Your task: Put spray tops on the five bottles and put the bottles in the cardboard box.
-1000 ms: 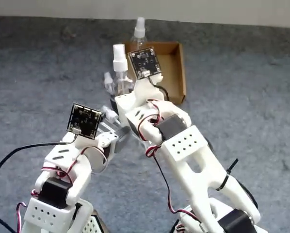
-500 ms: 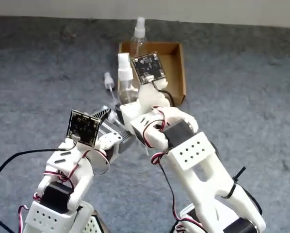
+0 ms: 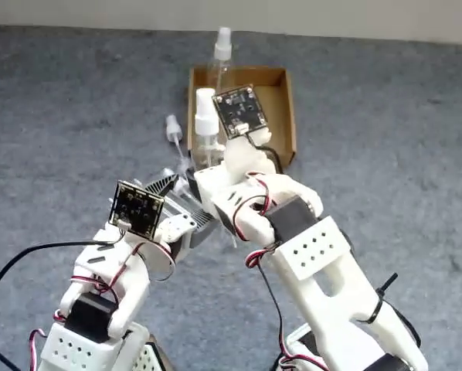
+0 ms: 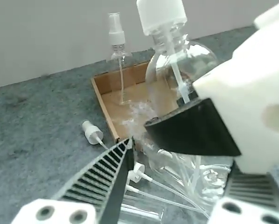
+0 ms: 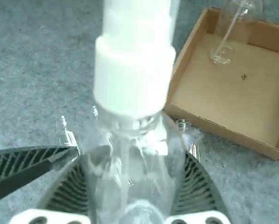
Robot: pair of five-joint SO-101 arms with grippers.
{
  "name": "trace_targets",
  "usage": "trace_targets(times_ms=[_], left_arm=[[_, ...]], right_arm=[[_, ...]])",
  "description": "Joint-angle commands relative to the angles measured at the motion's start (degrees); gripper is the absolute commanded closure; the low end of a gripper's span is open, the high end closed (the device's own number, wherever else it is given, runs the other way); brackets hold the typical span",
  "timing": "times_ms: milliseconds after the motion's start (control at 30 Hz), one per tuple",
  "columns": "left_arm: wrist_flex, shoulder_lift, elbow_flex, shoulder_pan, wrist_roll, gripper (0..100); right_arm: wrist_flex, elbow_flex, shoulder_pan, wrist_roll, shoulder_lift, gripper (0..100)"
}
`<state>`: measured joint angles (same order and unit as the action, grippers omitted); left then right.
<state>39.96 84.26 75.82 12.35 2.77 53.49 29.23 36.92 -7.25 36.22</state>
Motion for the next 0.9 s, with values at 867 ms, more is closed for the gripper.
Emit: trace_targets(times_ms=[867], left_arm=[[-0.44,-1.27,1.01,-2.77,-1.05,76]], right_arm=[[9.98,-11.74,-3.12,2.81,4.09,99.5]])
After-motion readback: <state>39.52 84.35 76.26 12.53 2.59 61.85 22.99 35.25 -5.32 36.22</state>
